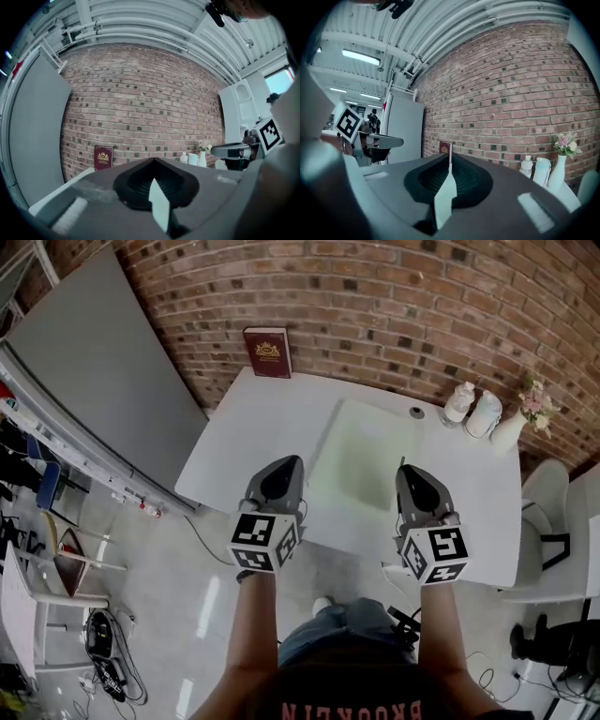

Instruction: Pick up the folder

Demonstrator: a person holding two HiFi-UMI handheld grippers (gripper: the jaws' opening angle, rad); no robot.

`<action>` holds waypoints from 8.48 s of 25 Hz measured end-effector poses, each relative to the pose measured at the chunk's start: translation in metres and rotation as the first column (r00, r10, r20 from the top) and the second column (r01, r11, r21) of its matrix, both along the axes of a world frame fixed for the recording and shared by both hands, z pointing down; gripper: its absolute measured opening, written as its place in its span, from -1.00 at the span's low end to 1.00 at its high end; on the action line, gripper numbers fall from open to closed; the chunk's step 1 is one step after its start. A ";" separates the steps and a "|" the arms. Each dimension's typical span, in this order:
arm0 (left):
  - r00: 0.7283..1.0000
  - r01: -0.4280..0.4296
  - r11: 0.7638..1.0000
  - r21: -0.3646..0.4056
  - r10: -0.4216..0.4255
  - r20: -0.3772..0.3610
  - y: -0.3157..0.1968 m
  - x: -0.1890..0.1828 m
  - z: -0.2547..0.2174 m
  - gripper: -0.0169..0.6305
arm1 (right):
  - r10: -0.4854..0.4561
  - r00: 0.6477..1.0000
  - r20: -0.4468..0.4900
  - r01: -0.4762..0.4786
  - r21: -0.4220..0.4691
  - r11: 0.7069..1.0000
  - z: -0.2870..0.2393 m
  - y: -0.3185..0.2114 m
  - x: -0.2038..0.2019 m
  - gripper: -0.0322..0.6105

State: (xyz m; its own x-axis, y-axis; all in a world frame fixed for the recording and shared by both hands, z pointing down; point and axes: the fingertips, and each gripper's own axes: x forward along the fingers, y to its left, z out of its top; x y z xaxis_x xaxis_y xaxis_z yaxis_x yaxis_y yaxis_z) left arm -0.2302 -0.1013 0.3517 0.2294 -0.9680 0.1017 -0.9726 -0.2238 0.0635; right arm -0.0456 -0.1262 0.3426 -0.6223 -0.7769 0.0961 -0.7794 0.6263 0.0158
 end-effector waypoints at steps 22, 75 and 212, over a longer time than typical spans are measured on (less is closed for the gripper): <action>0.989 -0.149 0.974 -0.170 0.148 -0.020 -0.138 0.012 0.060 -0.95 | 0.158 0.987 0.019 -0.152 -0.171 0.974 0.055 -0.121 0.040 -0.69; 0.871 -0.490 0.537 -0.687 0.258 -0.419 -0.188 0.022 0.283 0.19 | 0.198 0.980 0.026 -0.093 -0.818 0.568 0.283 -0.149 0.028 0.20; 0.893 -0.450 0.879 0.155 0.443 0.082 -0.211 0.011 -0.088 0.18 | 0.164 0.986 0.021 -0.165 0.158 0.974 -0.093 -0.173 -0.003 0.10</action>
State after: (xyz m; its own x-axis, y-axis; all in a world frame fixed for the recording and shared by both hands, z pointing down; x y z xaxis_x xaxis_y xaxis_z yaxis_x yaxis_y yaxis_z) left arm -0.2188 -0.3123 0.2635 0.6403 -0.7675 -0.0311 -0.7679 -0.6385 -0.0522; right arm -0.0483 -0.2988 0.2501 -0.4849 -0.8736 -0.0410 -0.8721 0.4795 0.0979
